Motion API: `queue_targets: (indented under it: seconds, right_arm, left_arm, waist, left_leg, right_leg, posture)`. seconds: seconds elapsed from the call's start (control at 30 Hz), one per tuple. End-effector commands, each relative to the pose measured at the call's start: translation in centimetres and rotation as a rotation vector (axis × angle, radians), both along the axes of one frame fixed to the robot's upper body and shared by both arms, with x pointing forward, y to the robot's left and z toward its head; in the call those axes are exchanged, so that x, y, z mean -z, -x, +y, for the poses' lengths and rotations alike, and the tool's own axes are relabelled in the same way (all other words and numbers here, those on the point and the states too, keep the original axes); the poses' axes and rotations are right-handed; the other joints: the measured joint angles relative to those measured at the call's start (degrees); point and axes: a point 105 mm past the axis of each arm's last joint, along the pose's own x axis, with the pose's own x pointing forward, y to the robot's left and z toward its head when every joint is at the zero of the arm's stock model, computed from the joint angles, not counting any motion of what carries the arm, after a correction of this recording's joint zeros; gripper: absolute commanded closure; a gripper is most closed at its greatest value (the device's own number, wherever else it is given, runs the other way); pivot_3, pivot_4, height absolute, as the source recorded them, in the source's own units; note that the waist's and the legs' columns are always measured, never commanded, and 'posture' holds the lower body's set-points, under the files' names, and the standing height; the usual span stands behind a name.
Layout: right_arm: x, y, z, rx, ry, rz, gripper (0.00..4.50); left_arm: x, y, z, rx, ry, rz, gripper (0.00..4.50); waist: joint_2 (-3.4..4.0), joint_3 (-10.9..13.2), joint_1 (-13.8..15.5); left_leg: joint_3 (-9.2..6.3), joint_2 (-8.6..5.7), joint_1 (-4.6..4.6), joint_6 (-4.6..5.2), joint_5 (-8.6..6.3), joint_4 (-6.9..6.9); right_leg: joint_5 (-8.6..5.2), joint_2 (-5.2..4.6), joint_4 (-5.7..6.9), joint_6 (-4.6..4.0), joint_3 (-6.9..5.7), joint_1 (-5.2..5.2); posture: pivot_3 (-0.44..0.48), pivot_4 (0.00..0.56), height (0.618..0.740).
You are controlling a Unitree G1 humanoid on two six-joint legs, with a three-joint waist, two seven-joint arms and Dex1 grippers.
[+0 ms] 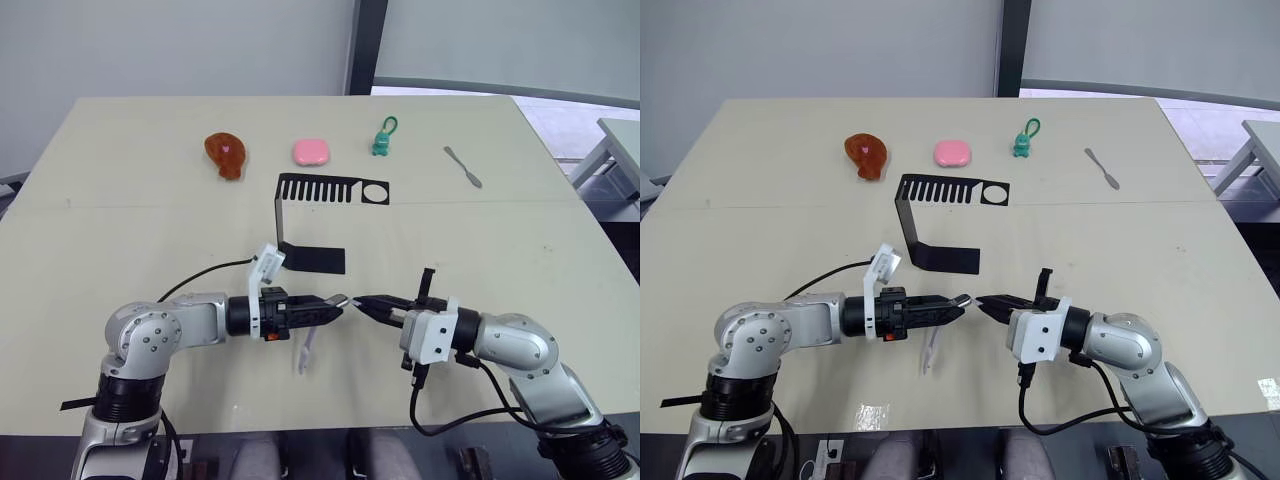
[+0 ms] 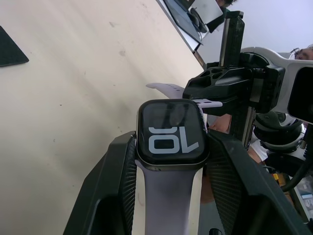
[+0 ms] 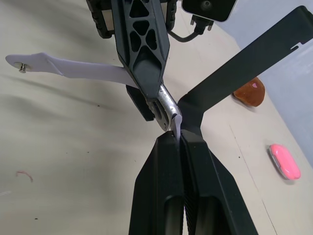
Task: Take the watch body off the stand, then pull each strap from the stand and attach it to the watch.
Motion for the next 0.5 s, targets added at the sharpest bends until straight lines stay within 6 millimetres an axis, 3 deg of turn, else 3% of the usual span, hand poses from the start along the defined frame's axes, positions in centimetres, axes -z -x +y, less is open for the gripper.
queue_targets:
  seconds: [0.03, 0.5]
  right_arm:
    - [-1.34, 0.82, 1.45, -0.059, -0.049, -0.053, 4.50]
    - [-1.26, 0.48, 1.80, -0.054, -0.040, -0.045, 4.50]
  left_arm:
    - [-0.88, 1.65, -2.08, 0.115, 0.022, -0.038, 2.91]
    - [-0.83, 1.59, -2.04, 0.114, 0.015, -0.038, 2.91]
  waist:
    - [0.00, 0.00, 0.00]
    - [0.00, 0.00, -0.01]
  left_leg:
    - [0.00, 0.00, 0.00, 0.00, 0.00, 0.00]
    - [0.00, 0.00, 0.00, 0.00, 0.00, 0.00]
  right_leg:
    - [0.00, 0.00, 0.00, 0.00, 0.00, 0.00]
    - [0.00, 0.01, 0.00, 0.00, 0.00, 0.00]
  posture:
    - [0.000, 0.150, 0.740]
    - [0.000, 0.150, 0.740]
